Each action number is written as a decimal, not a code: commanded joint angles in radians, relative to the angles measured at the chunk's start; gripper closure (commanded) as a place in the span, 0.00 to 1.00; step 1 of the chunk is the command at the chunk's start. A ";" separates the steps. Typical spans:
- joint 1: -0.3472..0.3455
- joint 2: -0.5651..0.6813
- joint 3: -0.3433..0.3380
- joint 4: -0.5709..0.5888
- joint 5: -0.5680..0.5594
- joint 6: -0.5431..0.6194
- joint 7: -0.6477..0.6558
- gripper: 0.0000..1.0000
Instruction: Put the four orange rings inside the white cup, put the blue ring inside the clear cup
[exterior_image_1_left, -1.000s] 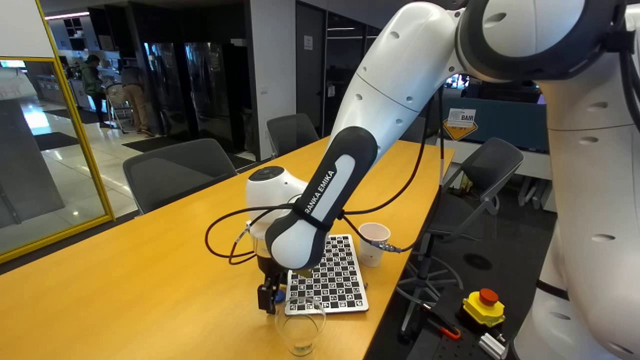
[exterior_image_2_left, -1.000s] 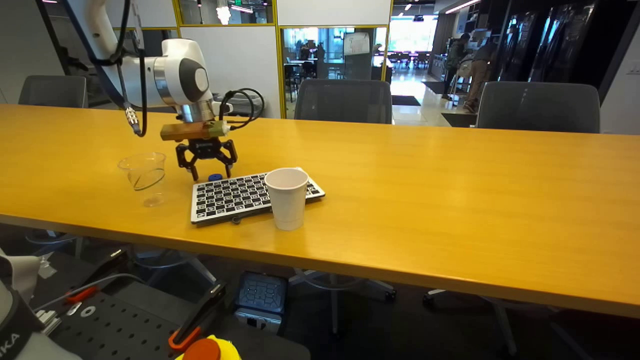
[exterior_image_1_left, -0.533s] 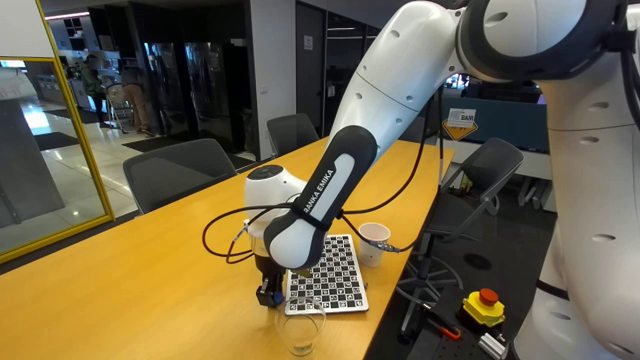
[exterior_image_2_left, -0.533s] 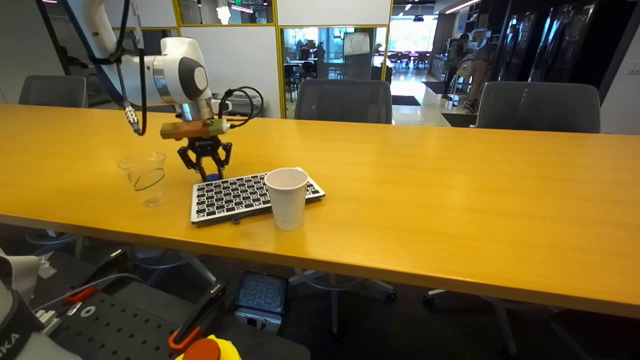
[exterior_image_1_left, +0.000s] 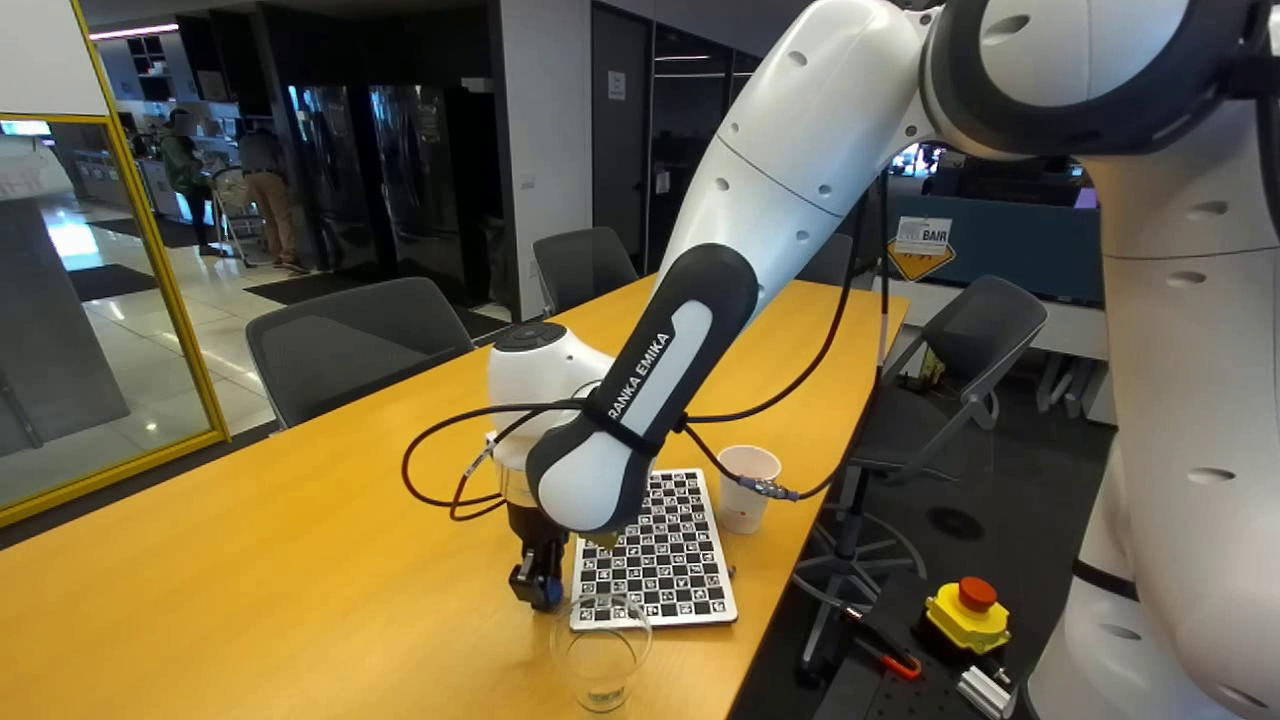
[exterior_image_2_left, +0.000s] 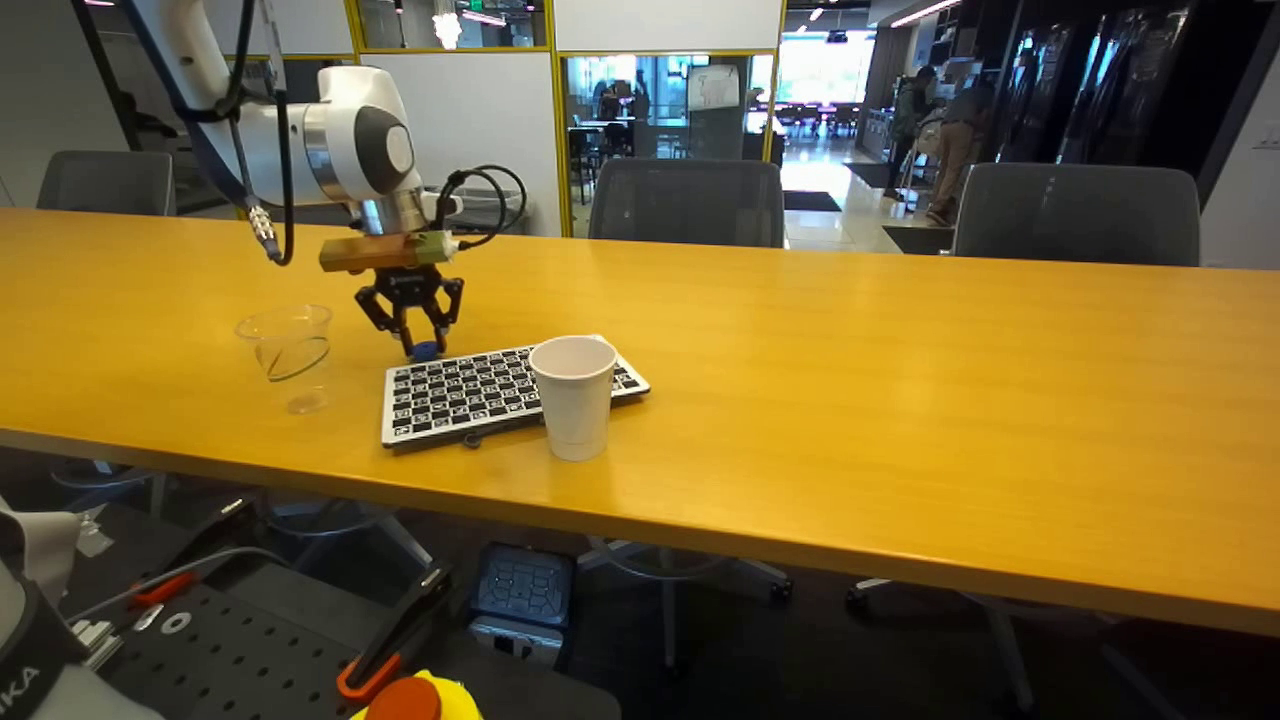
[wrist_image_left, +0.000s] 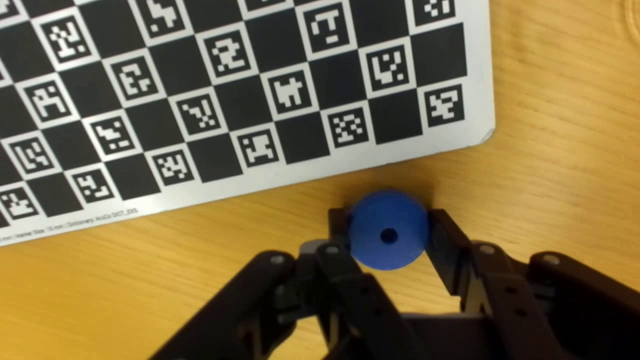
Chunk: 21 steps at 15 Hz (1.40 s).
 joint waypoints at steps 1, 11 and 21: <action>0.029 -0.155 0.006 -0.070 0.010 -0.041 0.045 0.77; 0.084 -0.563 0.128 -0.250 0.173 -0.257 0.208 0.77; 0.125 -0.625 0.143 -0.270 0.340 -0.325 0.177 0.77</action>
